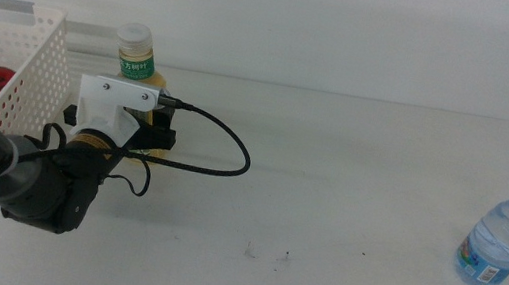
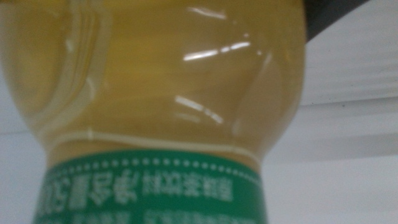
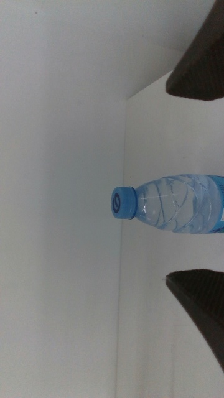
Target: Use arms to grab the bottles and put them into the dustbin to the left of the table.
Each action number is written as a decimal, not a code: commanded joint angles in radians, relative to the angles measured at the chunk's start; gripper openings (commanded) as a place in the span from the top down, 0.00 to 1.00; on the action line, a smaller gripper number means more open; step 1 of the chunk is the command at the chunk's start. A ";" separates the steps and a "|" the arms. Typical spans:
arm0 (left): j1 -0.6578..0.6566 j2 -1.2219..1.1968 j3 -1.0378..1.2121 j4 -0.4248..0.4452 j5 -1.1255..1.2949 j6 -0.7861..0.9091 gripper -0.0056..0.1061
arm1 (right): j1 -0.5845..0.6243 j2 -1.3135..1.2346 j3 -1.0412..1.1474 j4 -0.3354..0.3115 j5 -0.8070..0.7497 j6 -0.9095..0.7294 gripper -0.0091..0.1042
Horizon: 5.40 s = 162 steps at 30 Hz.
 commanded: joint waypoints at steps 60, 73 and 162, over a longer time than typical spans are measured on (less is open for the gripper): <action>0.489 -0.295 -0.973 -0.159 2.161 0.443 0.96 | 0.002 -0.005 0.004 -0.010 -0.004 -0.002 0.10; 0.581 -0.157 -0.972 -0.124 2.107 0.443 0.95 | 0.002 -0.005 0.004 -0.010 -0.004 -0.002 0.10; -0.396 -1.367 -0.116 -0.186 1.639 0.261 0.11 | 0.002 -0.005 0.004 -0.010 -0.004 -0.002 0.10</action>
